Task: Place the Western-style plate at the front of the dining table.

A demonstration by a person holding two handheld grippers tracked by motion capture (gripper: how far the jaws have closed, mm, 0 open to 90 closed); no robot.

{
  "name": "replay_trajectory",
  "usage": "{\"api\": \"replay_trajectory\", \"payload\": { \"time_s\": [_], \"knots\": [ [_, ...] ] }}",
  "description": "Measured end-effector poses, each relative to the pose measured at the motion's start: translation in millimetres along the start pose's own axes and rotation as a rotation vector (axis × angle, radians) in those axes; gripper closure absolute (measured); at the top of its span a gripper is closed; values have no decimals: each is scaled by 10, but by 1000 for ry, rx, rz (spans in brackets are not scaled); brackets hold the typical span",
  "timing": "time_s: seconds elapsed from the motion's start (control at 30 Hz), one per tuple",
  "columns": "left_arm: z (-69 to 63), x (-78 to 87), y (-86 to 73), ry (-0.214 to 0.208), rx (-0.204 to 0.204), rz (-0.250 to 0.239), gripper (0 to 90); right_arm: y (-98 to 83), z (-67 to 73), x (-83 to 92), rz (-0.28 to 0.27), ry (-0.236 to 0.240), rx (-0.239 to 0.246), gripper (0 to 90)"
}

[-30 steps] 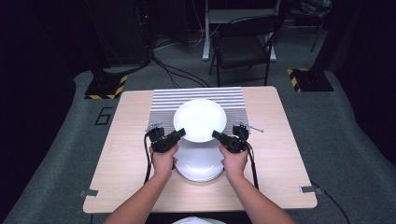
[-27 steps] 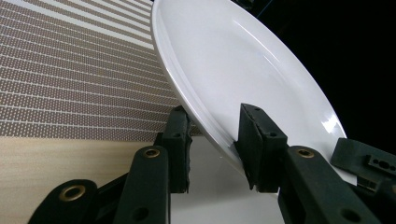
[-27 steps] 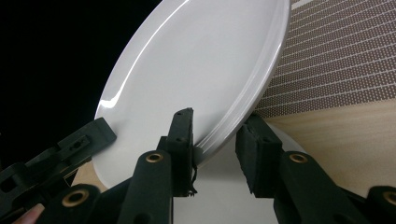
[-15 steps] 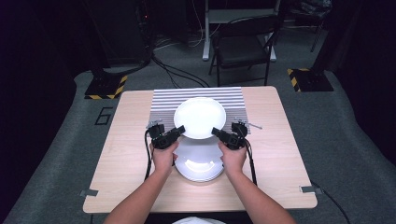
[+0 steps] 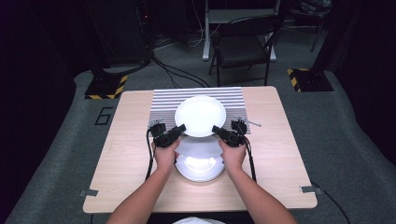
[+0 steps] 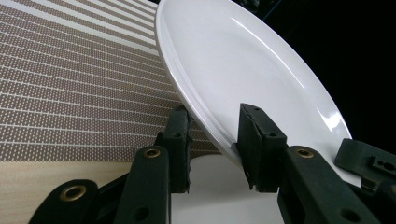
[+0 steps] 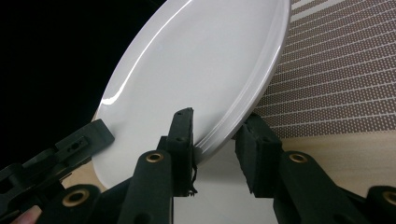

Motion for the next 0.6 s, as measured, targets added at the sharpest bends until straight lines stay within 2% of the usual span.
{"api": "replay_trajectory", "payload": {
  "time_s": [0.33,0.4,0.43,0.6],
  "knots": [
    [109,-98,53,12,-7,-14,651,13,-30,-149,0,0,3,673],
    [128,-125,59,14,5,-18,651,13,-30,-178,12,4,-7,673],
    [137,-141,63,14,14,-21,651,16,-38,-197,10,0,3,672],
    [140,-176,114,17,16,-23,650,58,-46,-261,11,0,6,671]
  ]
}}
Point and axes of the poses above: each handheld gripper's, and its own axes: x roughly backward along the jaws, y roughly out of its top, z roughly to its left, the point moved 4 cm from there along -x, roughly forward along the jaws, and after that the axes turned 15 degrees about x, right-handed, at the moved point
